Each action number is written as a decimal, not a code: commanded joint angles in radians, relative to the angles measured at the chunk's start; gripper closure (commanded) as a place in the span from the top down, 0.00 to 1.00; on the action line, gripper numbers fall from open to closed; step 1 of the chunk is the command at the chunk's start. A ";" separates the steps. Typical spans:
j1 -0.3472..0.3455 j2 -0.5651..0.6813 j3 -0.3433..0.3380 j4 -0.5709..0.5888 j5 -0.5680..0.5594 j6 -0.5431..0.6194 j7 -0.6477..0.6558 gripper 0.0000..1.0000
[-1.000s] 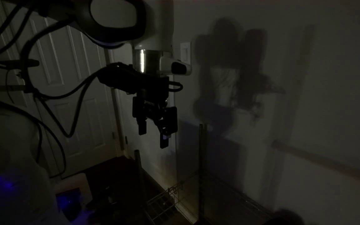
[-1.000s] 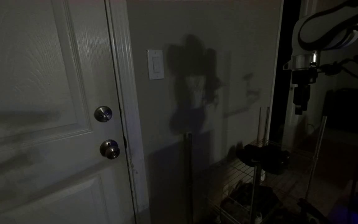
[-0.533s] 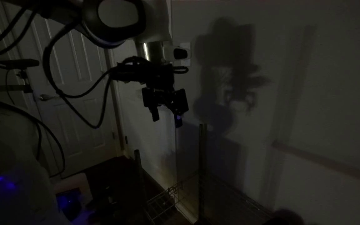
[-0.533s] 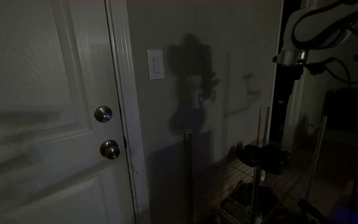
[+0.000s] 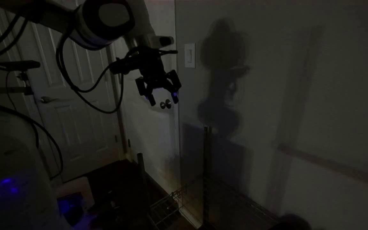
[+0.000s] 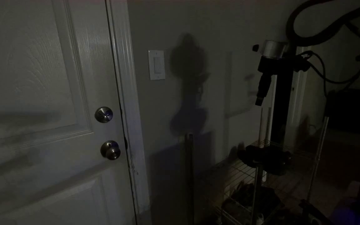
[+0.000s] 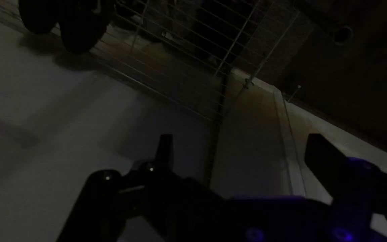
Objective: Turn on the light
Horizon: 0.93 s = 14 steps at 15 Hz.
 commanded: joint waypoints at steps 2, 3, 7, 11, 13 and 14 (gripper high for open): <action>0.113 -0.038 0.053 -0.005 0.075 0.038 0.002 1.00; 0.130 -0.027 0.068 0.007 0.093 0.049 0.024 1.00; 0.112 -0.032 0.059 0.005 0.071 0.014 0.003 1.00; 0.107 -0.032 0.054 0.005 0.072 0.014 0.003 1.00; 0.106 -0.031 0.054 0.005 0.072 0.014 0.003 1.00; 0.106 -0.031 0.054 0.005 0.072 0.014 0.003 1.00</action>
